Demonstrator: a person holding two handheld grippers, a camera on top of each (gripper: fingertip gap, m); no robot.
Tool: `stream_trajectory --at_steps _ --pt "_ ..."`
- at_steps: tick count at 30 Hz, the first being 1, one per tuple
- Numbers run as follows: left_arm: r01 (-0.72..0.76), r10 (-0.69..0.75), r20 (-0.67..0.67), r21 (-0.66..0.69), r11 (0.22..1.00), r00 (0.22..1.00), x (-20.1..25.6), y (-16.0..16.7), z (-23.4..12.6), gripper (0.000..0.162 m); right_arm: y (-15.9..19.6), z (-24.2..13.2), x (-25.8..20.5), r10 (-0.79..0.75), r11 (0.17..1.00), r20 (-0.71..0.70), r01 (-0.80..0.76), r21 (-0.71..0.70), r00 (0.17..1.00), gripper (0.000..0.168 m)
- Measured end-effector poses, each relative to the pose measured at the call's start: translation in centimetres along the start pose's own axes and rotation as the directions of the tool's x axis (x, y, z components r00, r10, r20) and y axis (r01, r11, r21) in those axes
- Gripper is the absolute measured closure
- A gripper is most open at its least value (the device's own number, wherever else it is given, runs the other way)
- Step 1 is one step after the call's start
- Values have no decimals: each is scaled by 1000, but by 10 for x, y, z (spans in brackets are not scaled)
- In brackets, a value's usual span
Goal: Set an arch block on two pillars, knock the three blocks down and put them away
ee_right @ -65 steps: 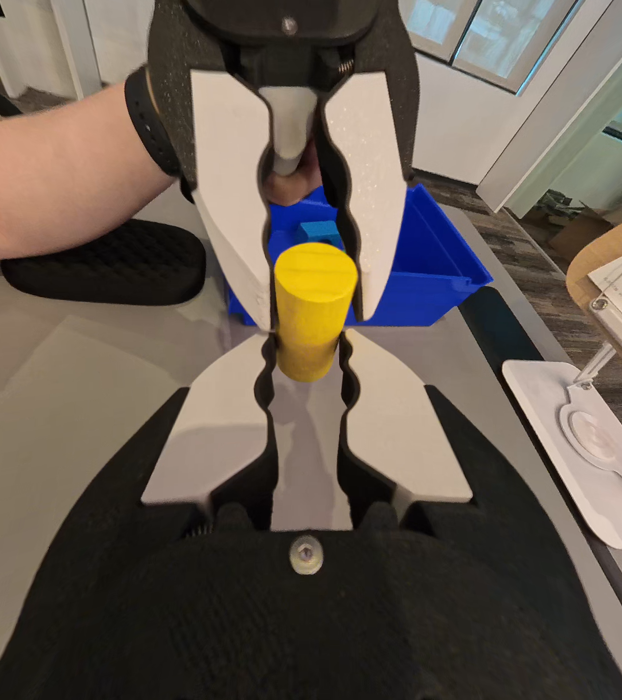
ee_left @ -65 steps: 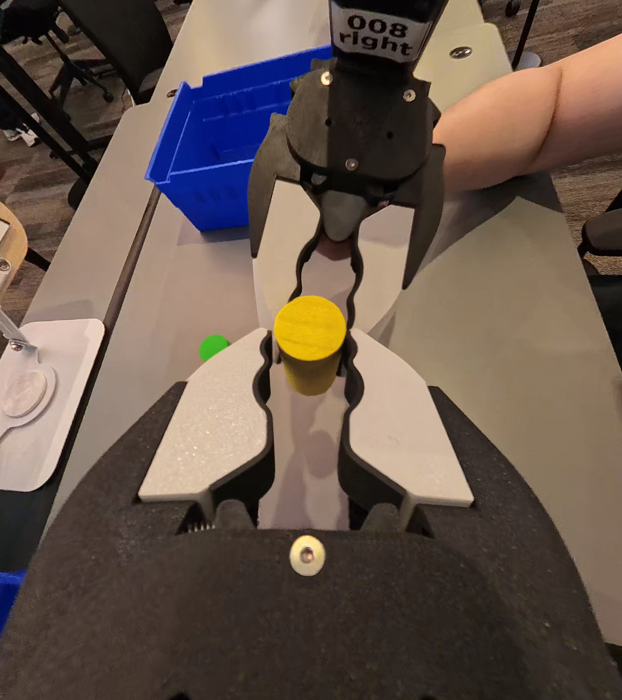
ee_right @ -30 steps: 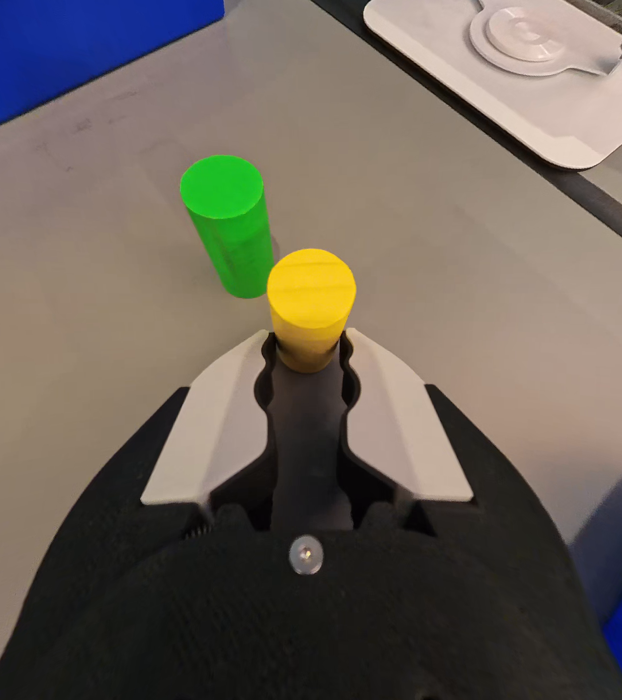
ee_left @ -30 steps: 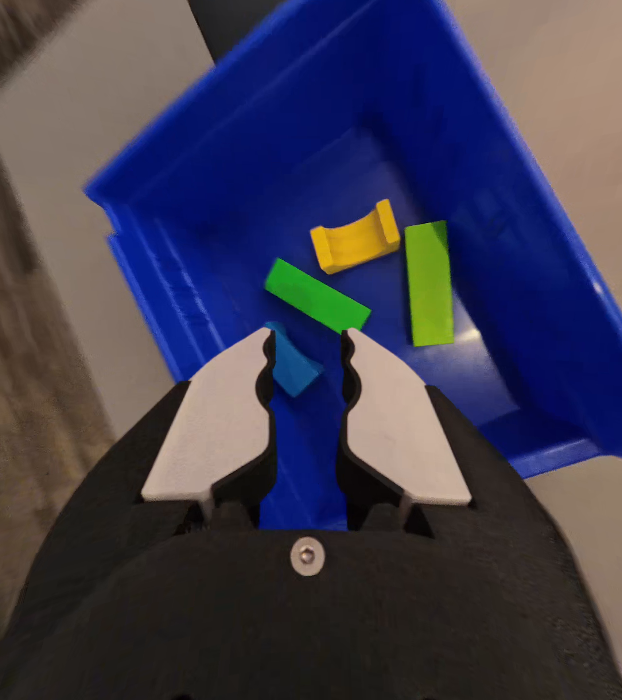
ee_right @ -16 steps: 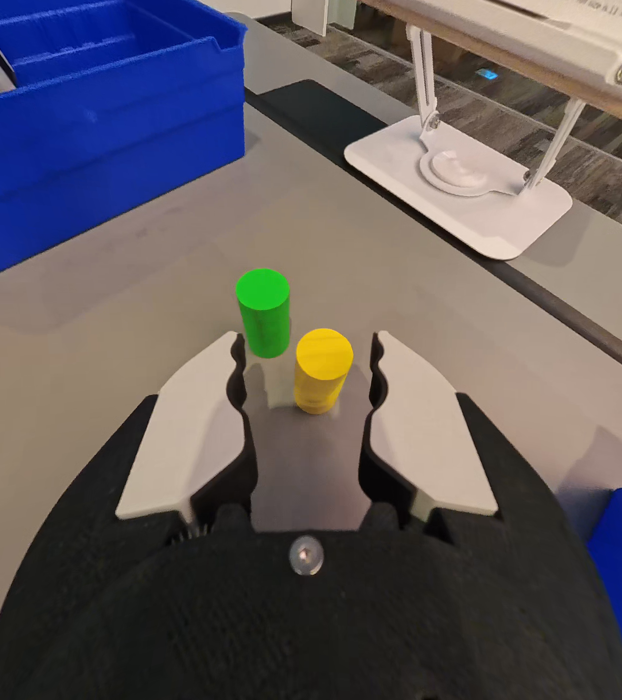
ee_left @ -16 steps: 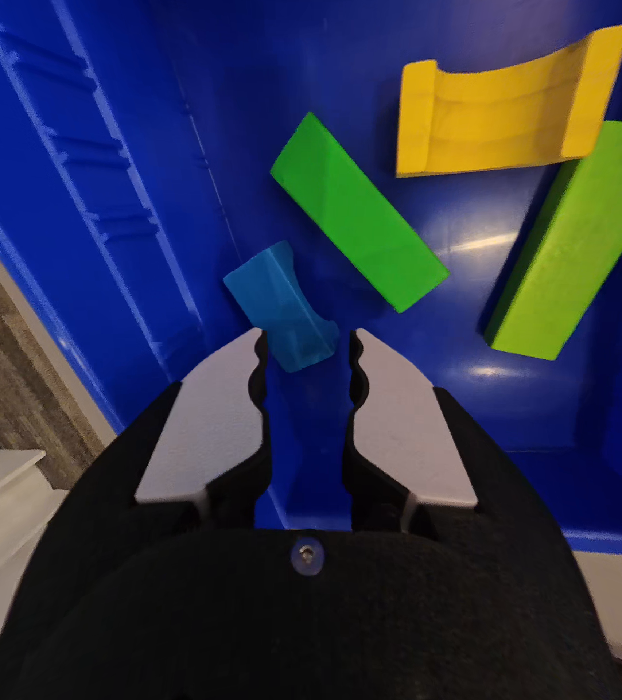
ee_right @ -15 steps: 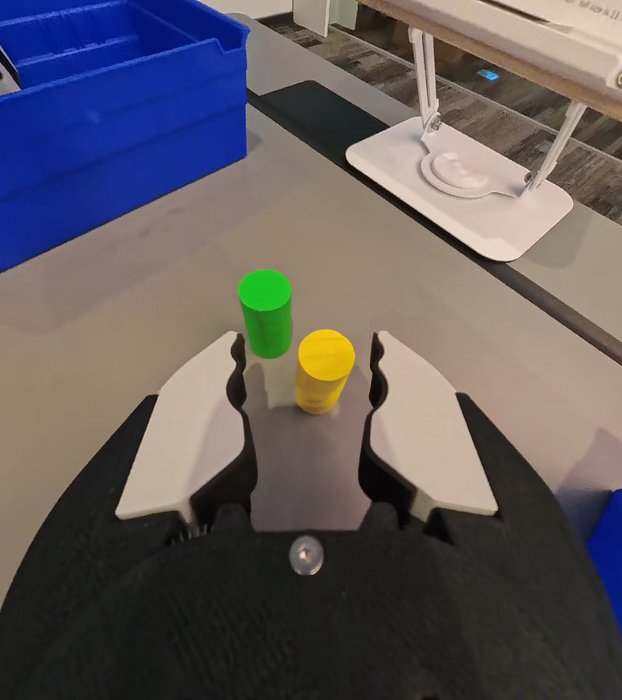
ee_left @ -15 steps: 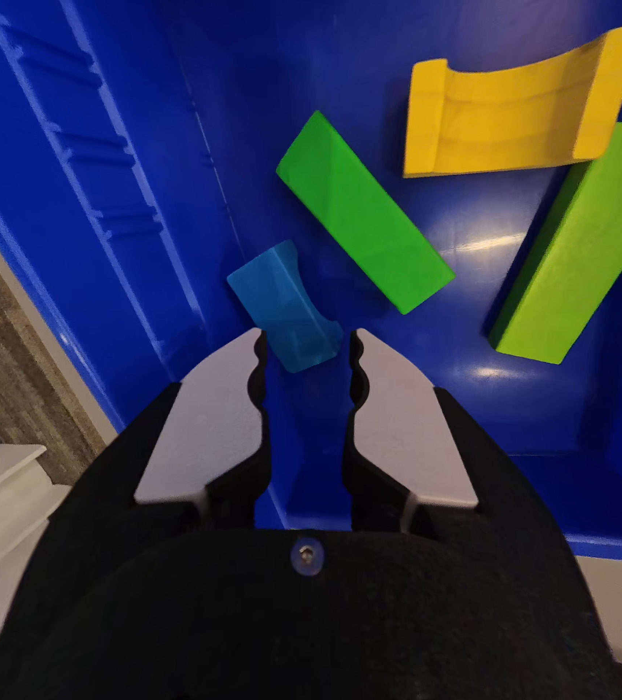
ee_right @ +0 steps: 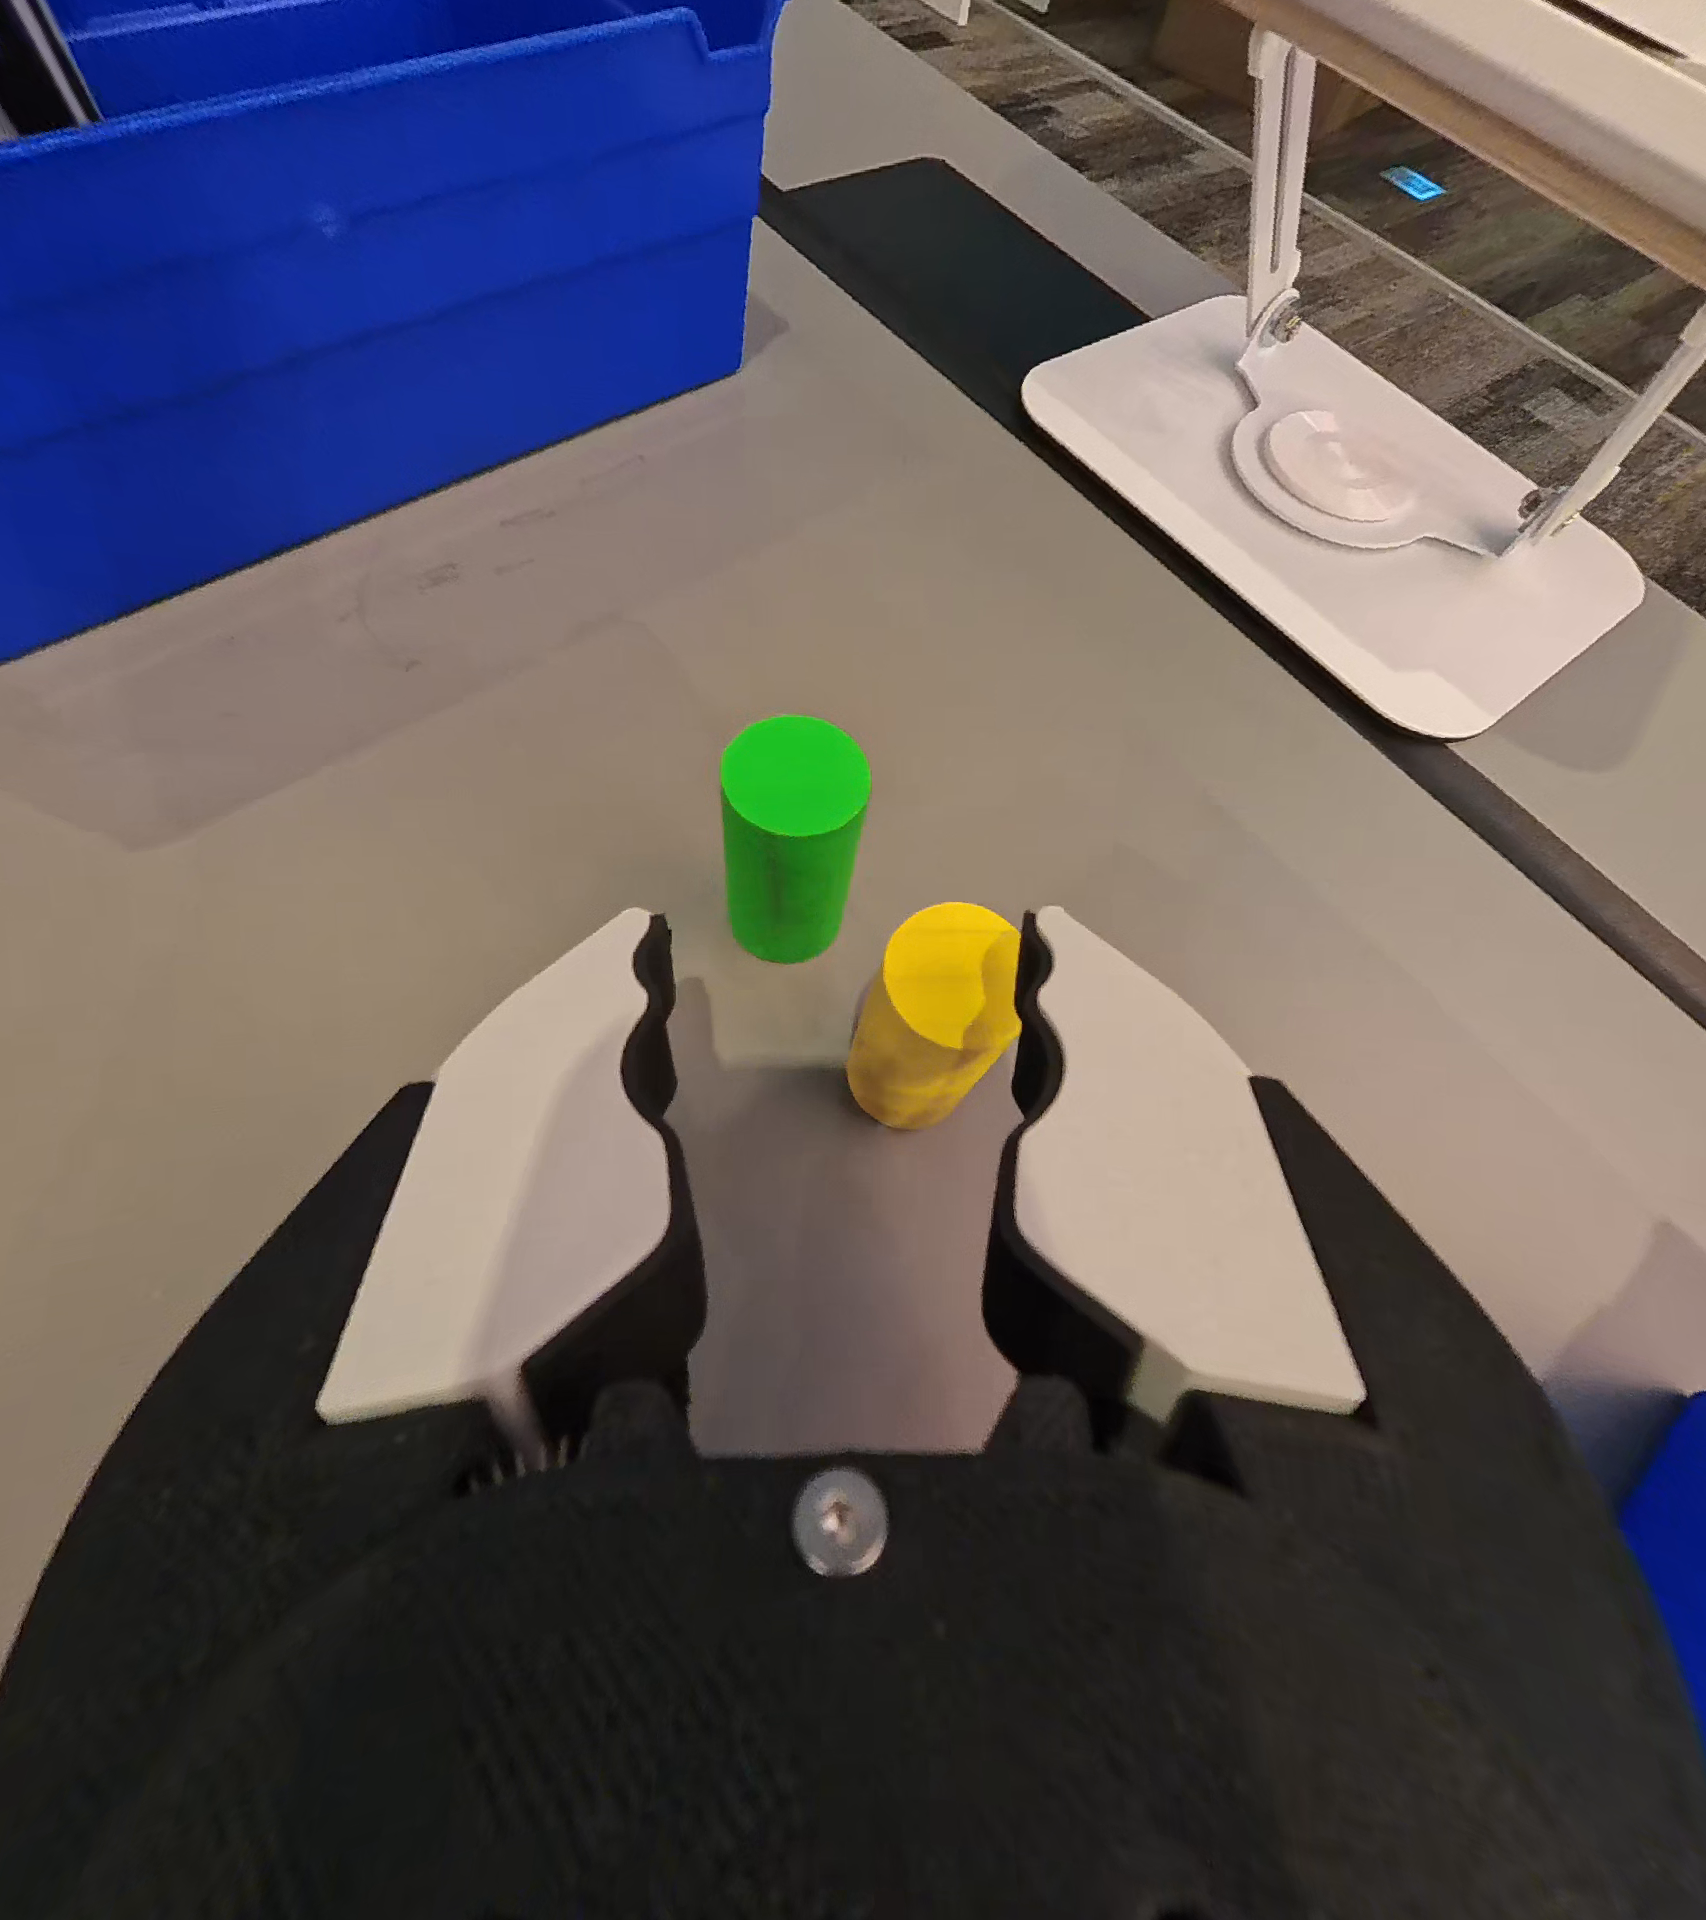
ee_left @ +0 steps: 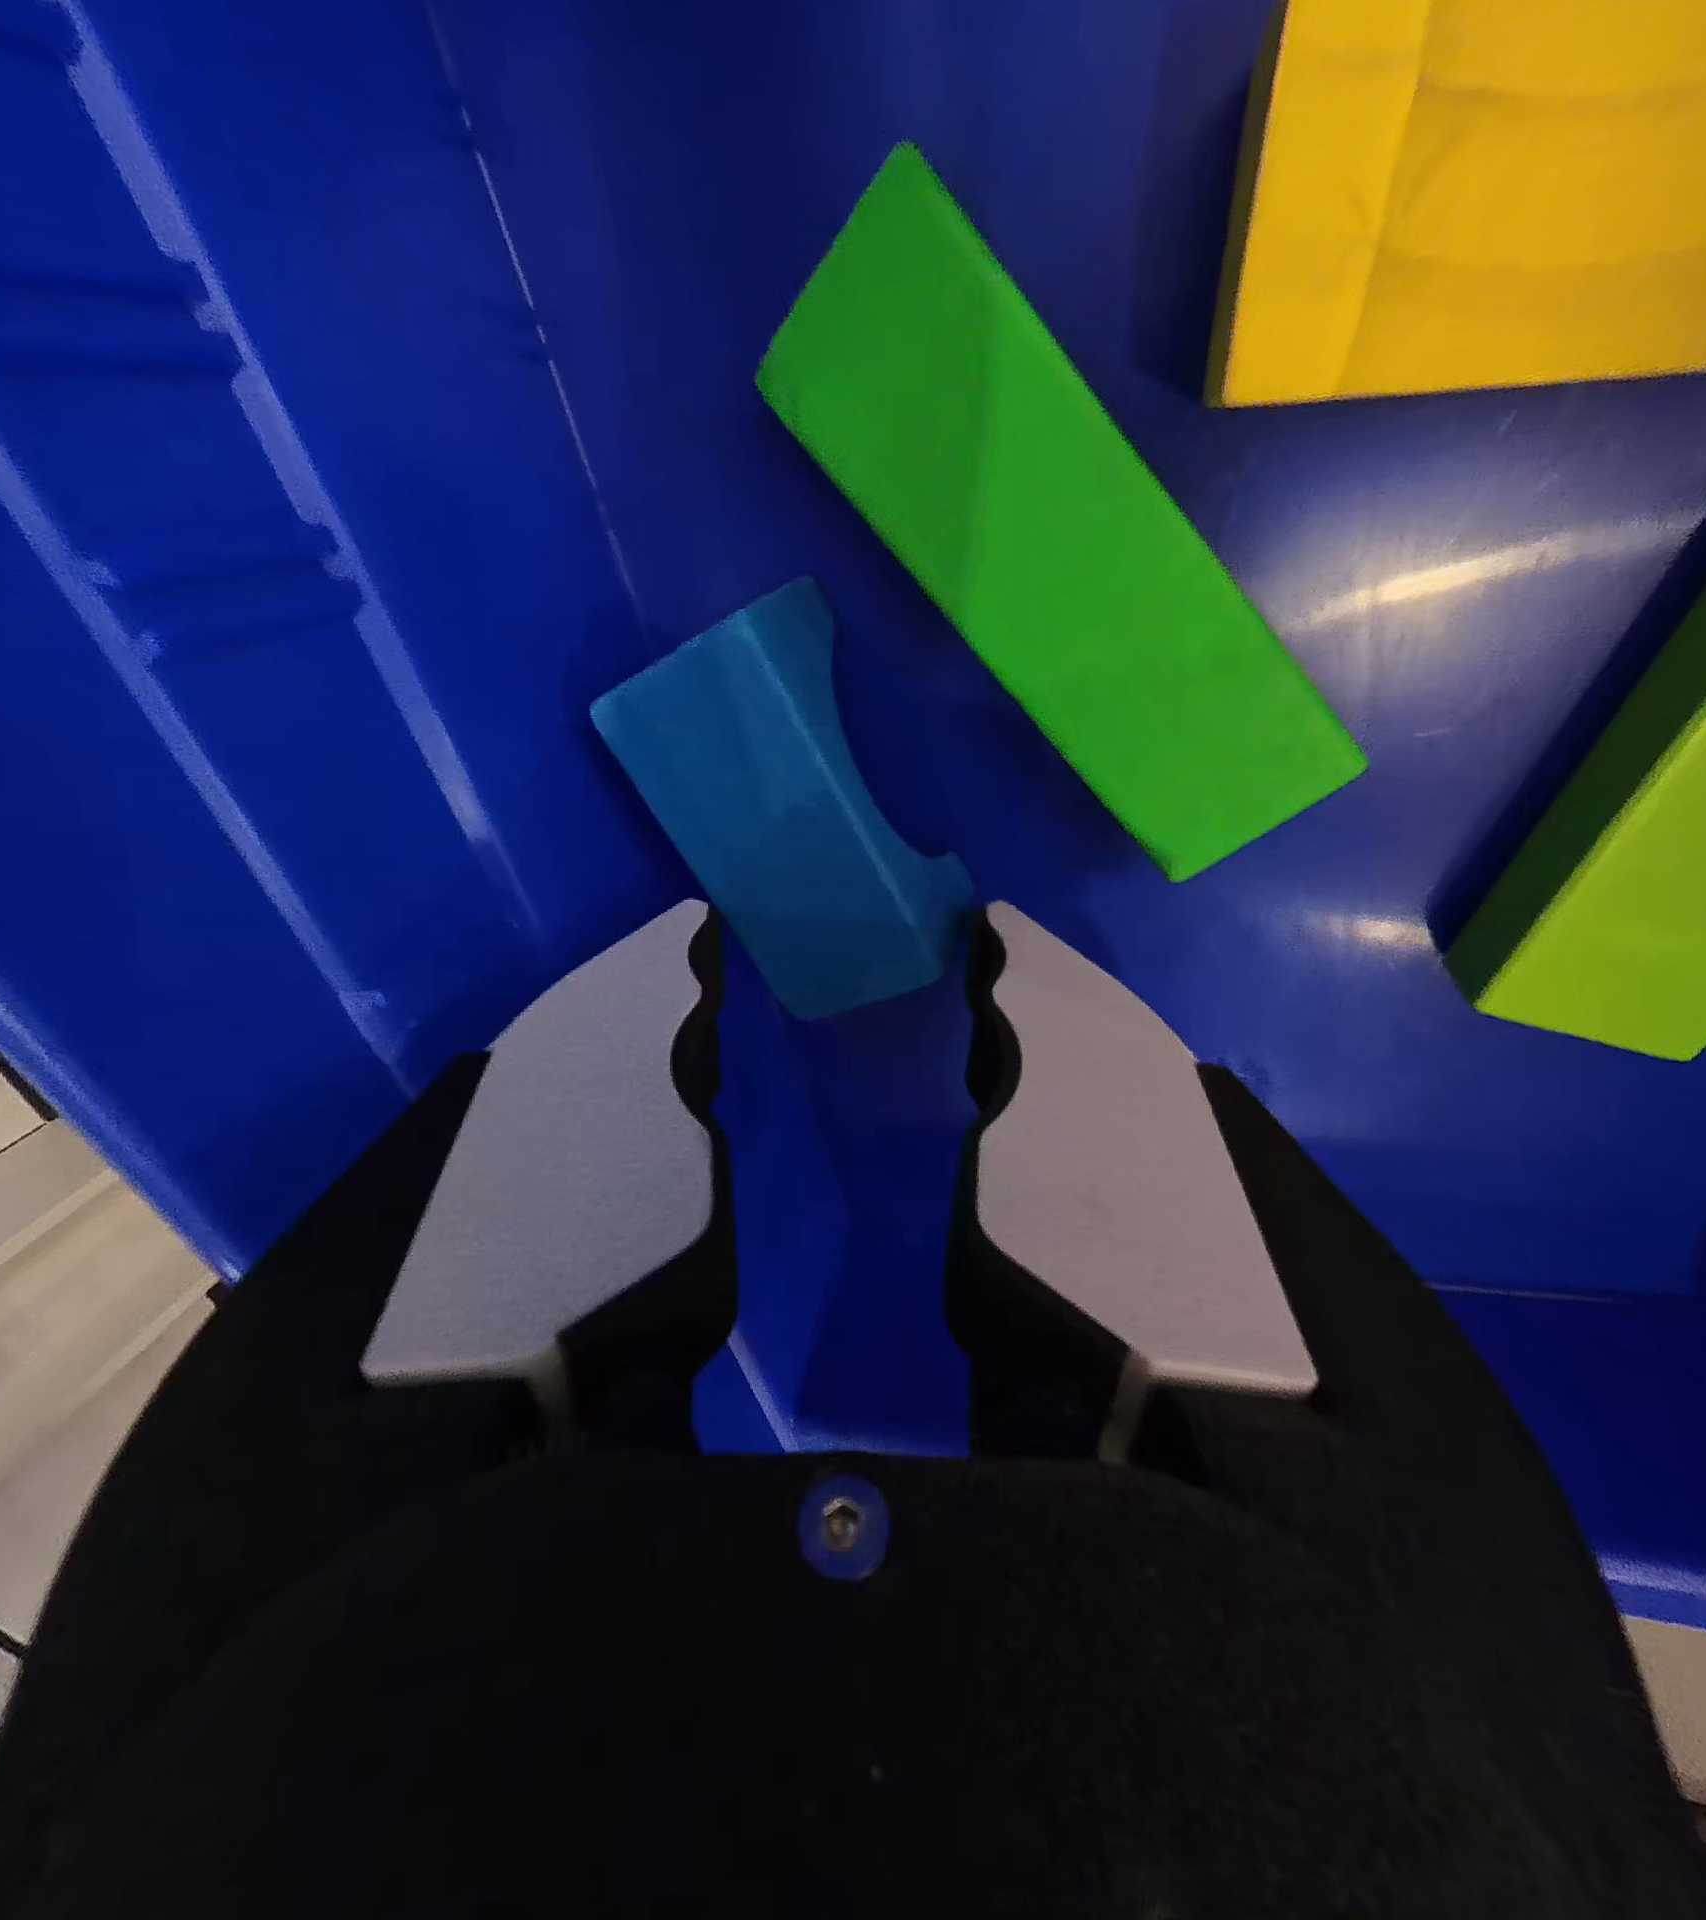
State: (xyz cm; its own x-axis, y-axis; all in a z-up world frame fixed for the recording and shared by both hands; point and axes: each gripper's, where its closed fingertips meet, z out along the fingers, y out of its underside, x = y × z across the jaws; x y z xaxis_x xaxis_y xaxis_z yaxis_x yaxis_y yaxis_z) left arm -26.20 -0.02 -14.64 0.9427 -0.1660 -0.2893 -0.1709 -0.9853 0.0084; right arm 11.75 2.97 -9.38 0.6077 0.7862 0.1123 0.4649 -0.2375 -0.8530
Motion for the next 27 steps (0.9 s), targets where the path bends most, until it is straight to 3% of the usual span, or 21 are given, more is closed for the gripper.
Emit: stream_trajectory --at_steps 7,15,18,21,23,25,27 --pt "-22 23 -15 83 996 1000 -6 -7 -15 119 -4 -2 0 -22 1000 -10 22 5 1000 103" --pt "-116 160 -125 304 946 979 12 7 -84 119 -37 -27 8 -53 989 -93 65 133 994 103" --pt "-213 321 -176 451 867 931 42 15 -124 120 -65 -49 -3 -131 961 -89 149 234 987 104" --pt "-310 506 -177 608 730 844 84 28 -171 141 -87 -69 -46 -276 910 66 238 339 959 104" --pt "-378 633 -163 681 627 757 117 42 -196 146 -92 -80 -76 -363 881 175 276 385 915 104" --pt "-436 677 -99 695 572 730 136 47 -204 148 -93 -81 -91 -391 868 204 286 406 897 104" --pt "-507 675 -42 626 592 737 143 45 -190 149 -84 -72 -99 -396 880 239 292 374 887 104"
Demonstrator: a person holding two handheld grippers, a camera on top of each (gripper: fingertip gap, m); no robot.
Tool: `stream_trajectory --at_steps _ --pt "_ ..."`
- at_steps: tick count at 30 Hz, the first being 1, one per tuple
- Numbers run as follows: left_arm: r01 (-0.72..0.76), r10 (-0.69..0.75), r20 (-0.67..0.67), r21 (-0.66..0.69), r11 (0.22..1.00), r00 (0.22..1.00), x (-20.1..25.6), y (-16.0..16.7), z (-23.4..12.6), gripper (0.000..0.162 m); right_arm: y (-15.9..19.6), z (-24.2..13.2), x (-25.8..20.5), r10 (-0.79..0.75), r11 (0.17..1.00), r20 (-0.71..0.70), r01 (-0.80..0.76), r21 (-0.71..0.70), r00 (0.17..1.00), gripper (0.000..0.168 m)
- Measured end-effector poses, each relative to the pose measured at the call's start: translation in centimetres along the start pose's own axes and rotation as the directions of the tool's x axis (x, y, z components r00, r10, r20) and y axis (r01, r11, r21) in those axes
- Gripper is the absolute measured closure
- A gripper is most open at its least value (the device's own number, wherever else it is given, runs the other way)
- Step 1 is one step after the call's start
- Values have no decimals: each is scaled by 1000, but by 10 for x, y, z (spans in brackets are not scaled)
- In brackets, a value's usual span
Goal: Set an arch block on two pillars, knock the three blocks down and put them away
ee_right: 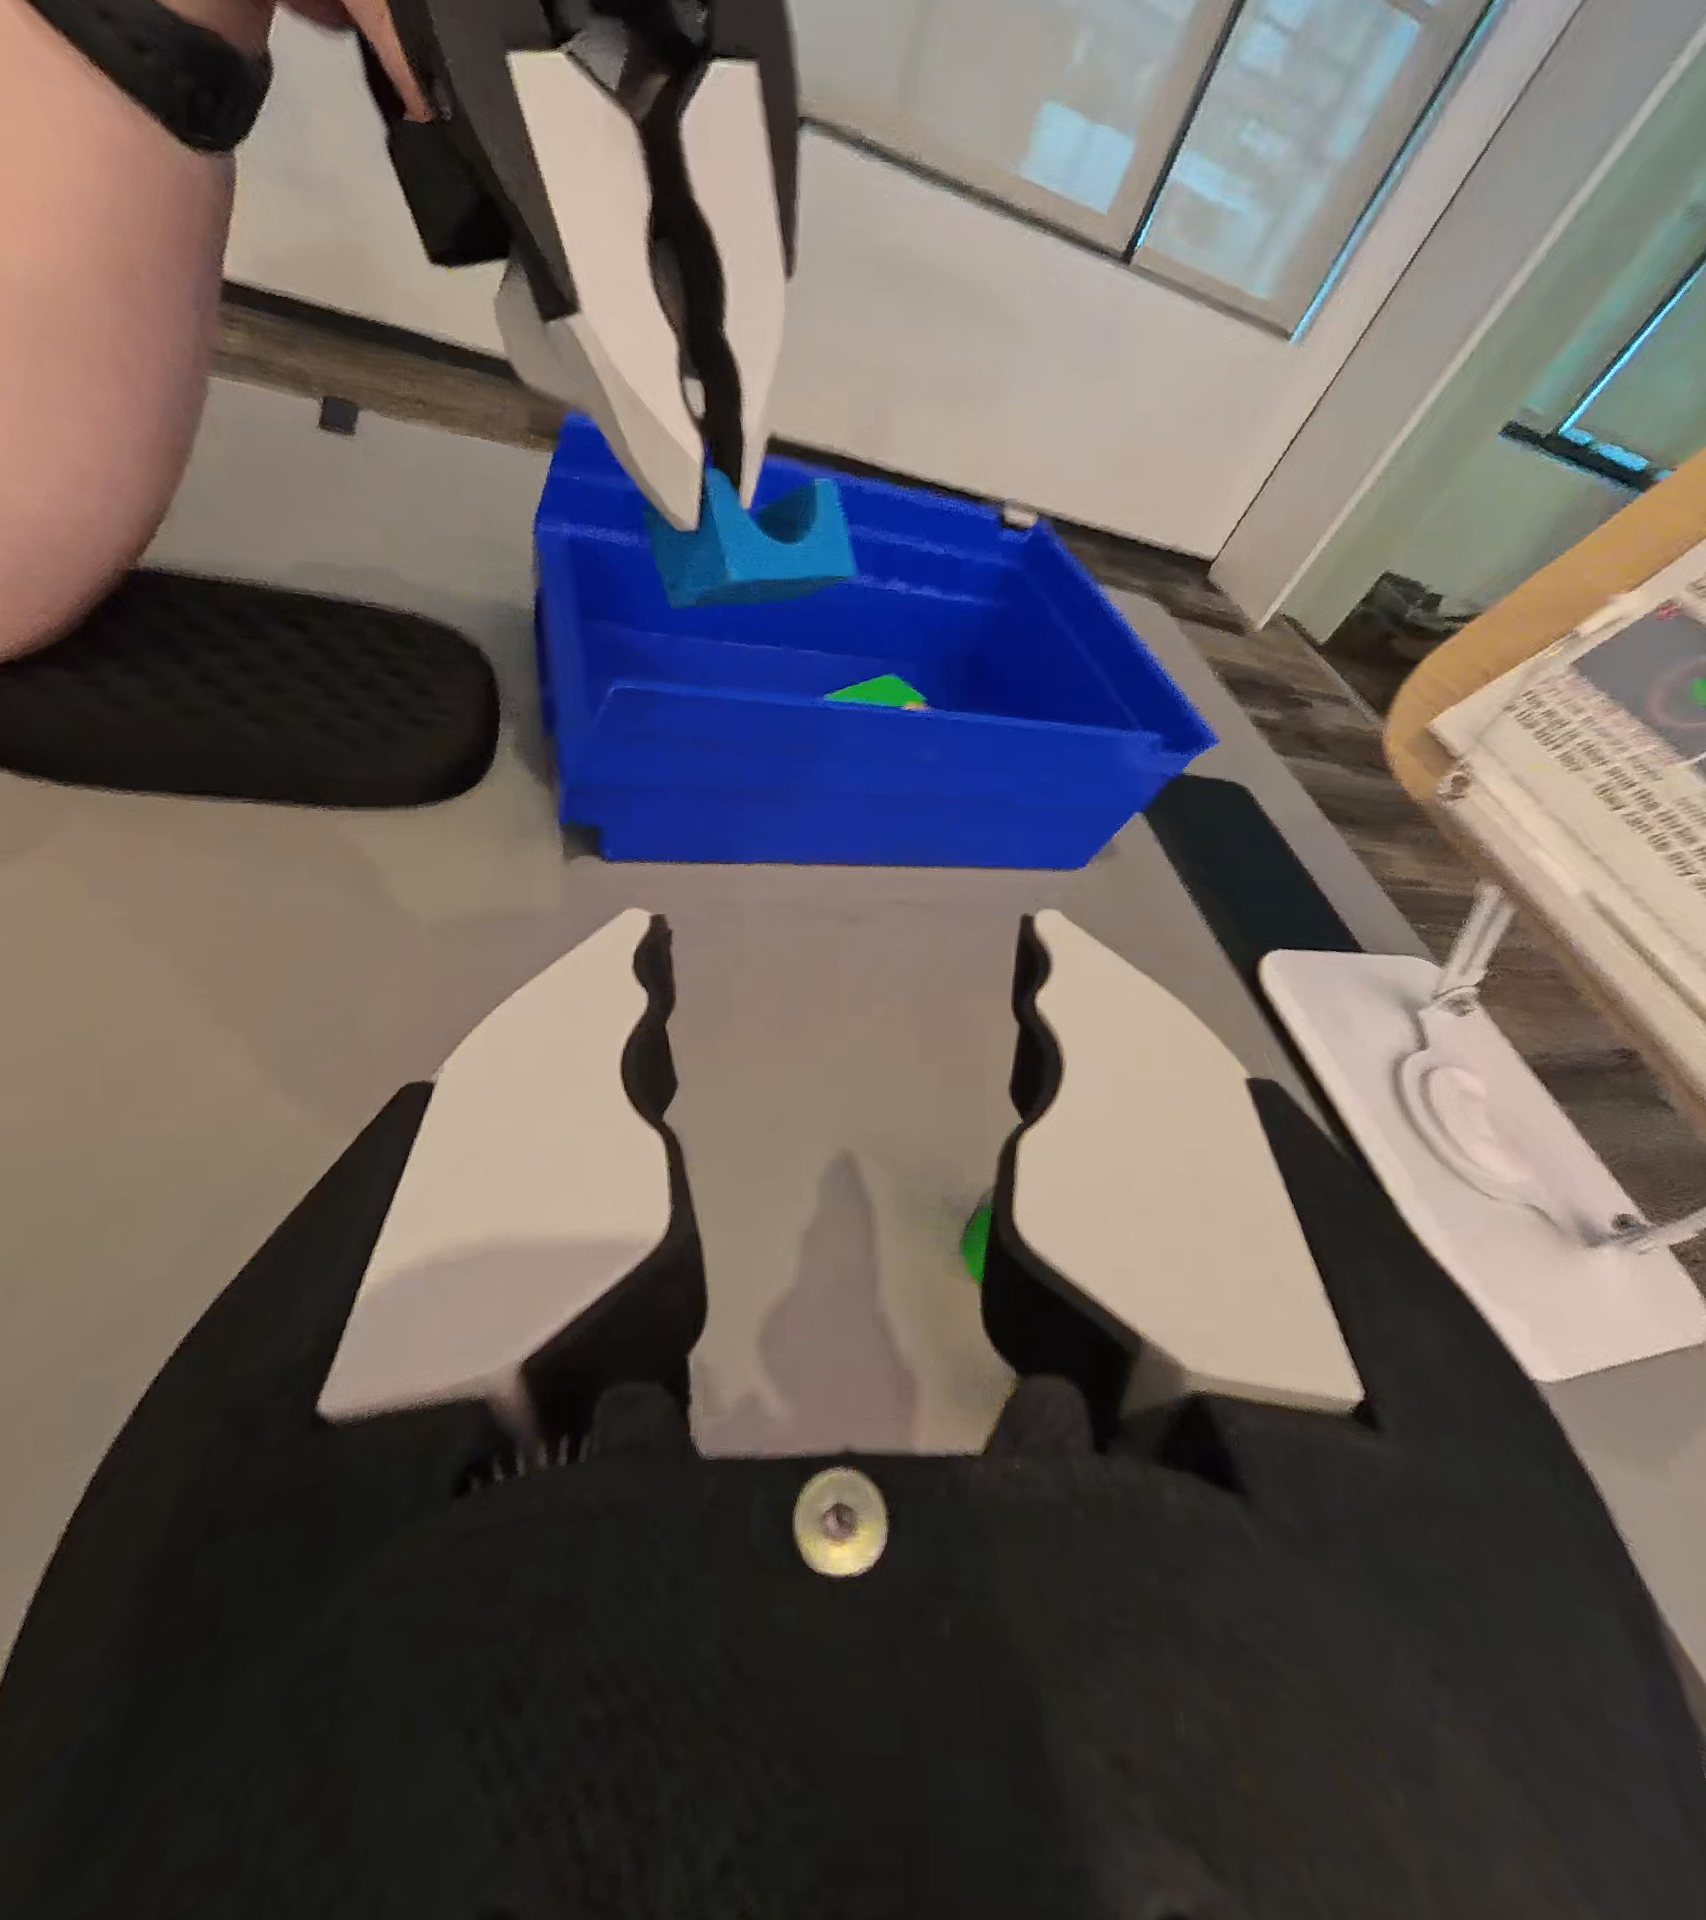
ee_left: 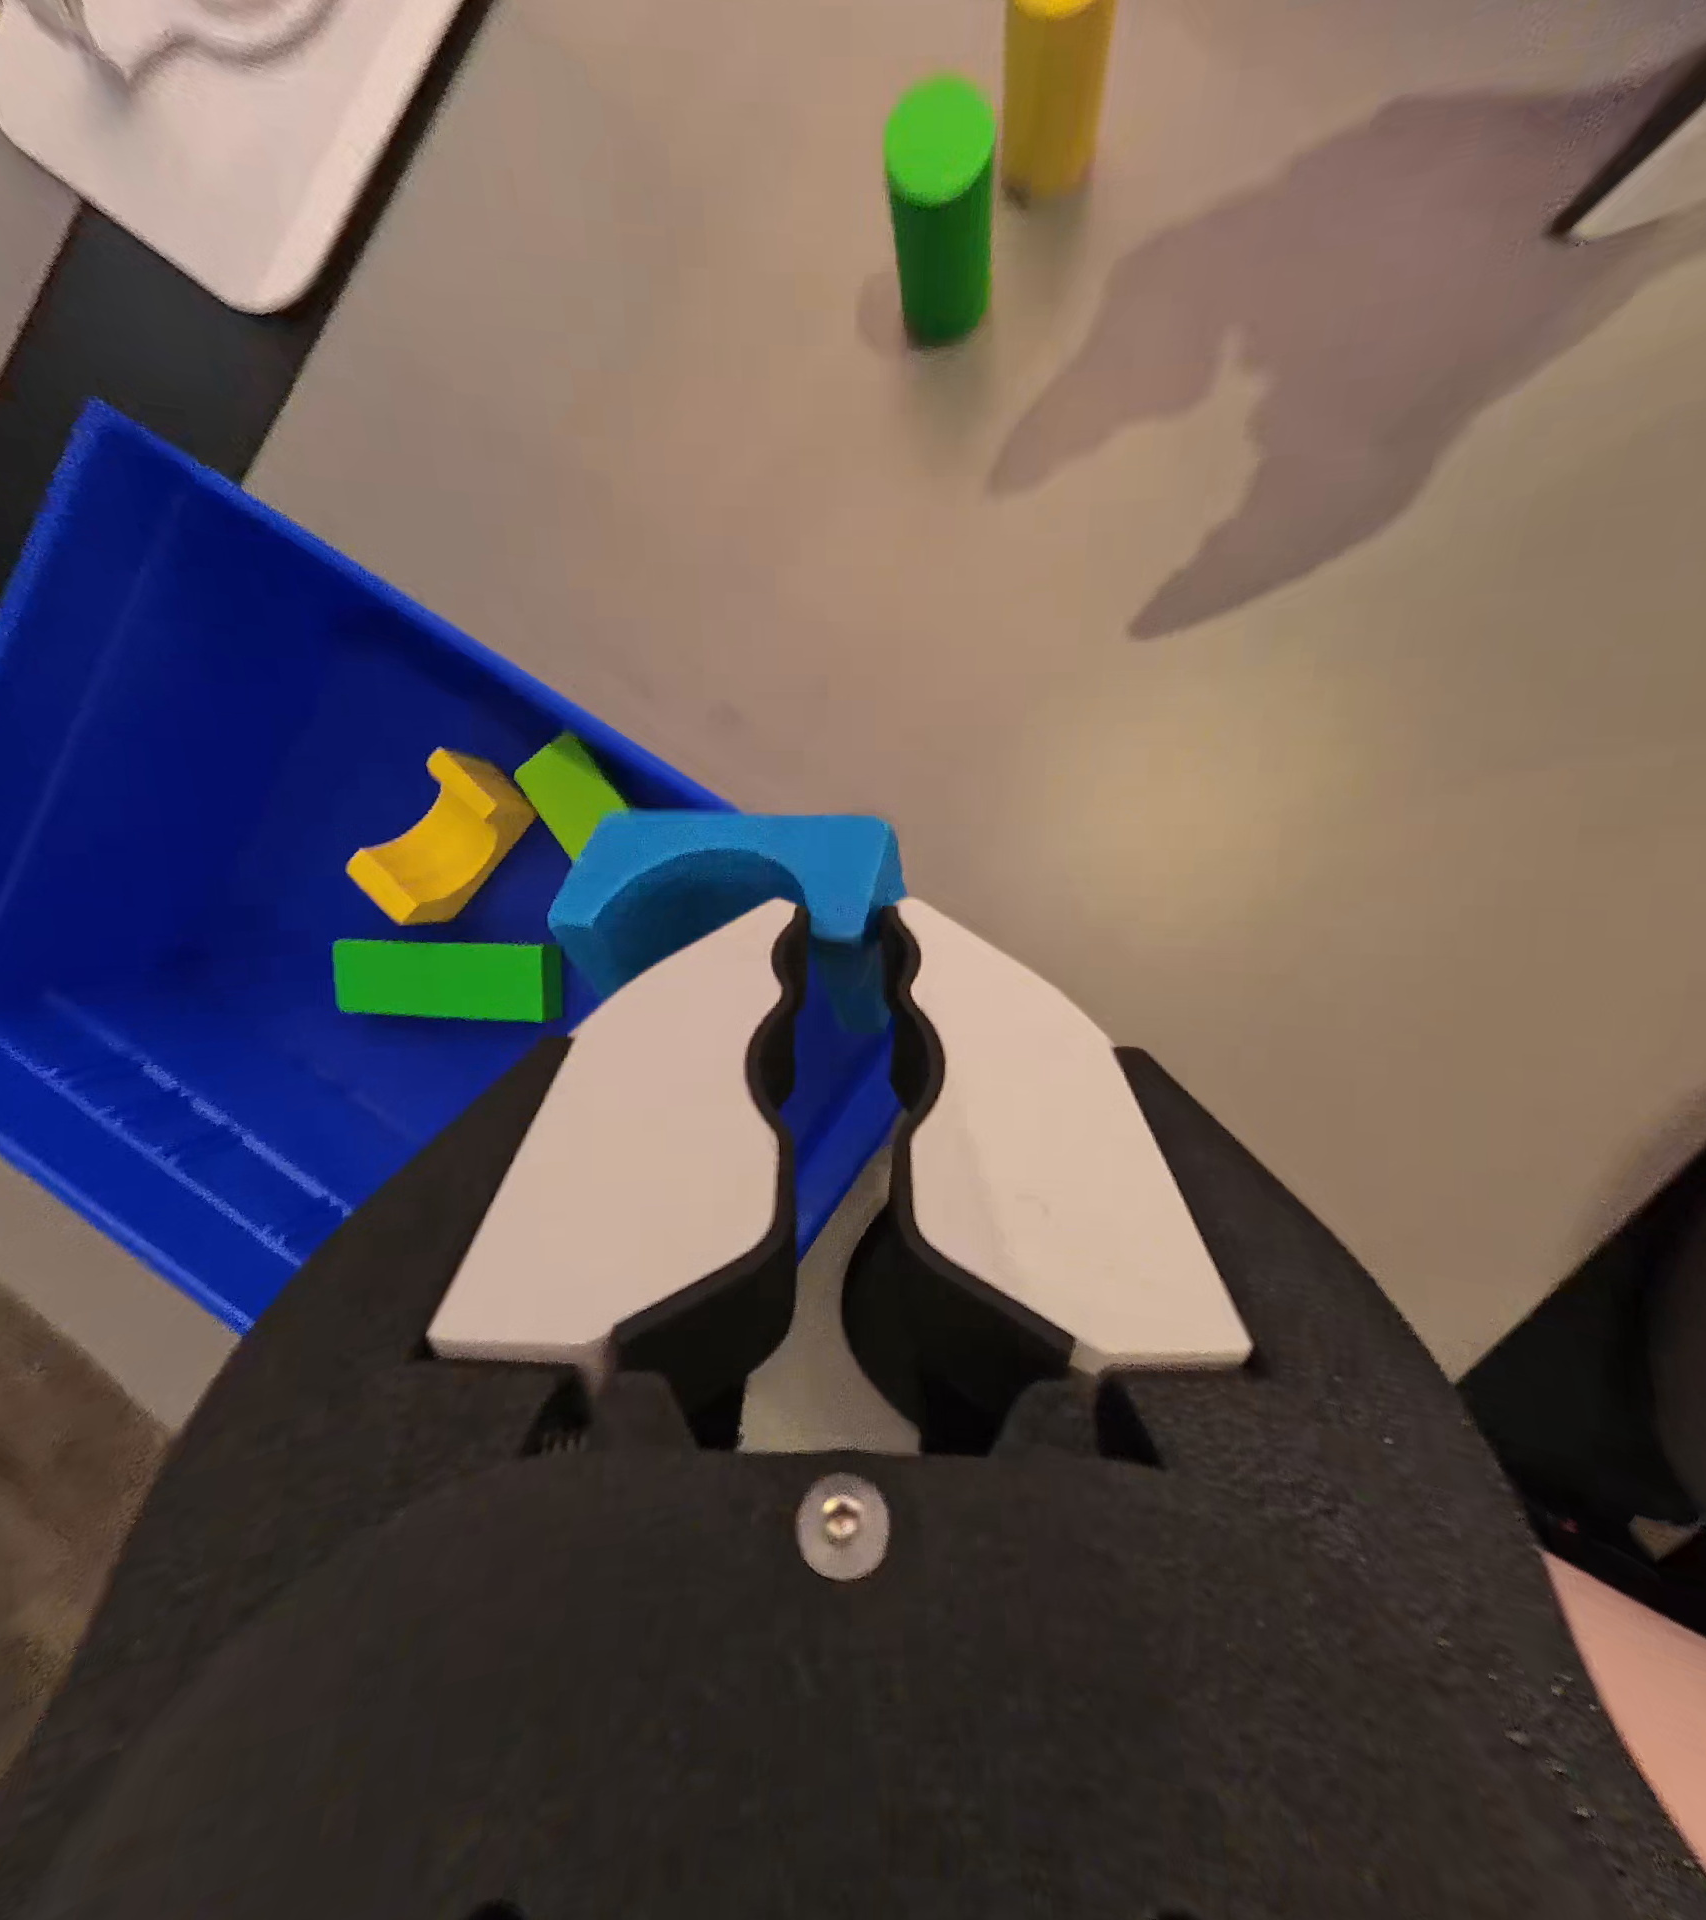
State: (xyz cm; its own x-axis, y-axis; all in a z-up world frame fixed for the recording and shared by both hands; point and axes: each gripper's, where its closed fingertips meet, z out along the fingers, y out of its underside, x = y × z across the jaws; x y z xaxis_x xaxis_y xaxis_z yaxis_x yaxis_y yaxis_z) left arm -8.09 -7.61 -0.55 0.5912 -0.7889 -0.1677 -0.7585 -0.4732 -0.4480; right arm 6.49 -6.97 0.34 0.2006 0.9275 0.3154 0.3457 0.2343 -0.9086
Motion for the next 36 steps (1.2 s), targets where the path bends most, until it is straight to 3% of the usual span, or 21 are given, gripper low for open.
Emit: stream_trajectory --at_steps 3,6,12,16,19,22,27,29,33,36 --pt "12 -9 33 -110 994 999 -9 4 27 149 21 10 -6 -30 996 21 31 -83 999 104" --pt "44 -46 -29 -68 997 999 -5 -8 31 149 32 18 -15 -19 992 65 27 -121 998 104" --pt "-46 46 -26 -13 999 999 10 -14 14 149 41 31 -31 -24 988 127 43 -148 992 104" --pt "-211 229 -181 112 971 957 62 -32 0 149 31 31 -47 -112 987 183 130 -93 977 103" --pt "-323 376 -291 212 922 880 102 -40 -10 149 1 17 -54 -224 974 164 212 83 961 103" --pt "-330 422 -358 292 898 833 123 -48 -20 149 -29 0 -62 -412 885 19 396 246 911 103" --pt "-264 426 -429 387 883 797 134 -60 -38 149 -38 6 -72 -632 712 -263 680 176 729 104" --pt "-239 426 -450 414 878 785 137 -63 -43 149 -44 3 -71 -662 640 -394 754 147 638 107" --pt "-200 418 -478 441 875 773 139 -68 -48 149 -56 -8 -69 -670 530 -587 846 49 454 128" --pt "-192 423 -494 450 872 760 141 -69 -50 149 -56 -7 -66 -659 550 -598 835 31 456 128"
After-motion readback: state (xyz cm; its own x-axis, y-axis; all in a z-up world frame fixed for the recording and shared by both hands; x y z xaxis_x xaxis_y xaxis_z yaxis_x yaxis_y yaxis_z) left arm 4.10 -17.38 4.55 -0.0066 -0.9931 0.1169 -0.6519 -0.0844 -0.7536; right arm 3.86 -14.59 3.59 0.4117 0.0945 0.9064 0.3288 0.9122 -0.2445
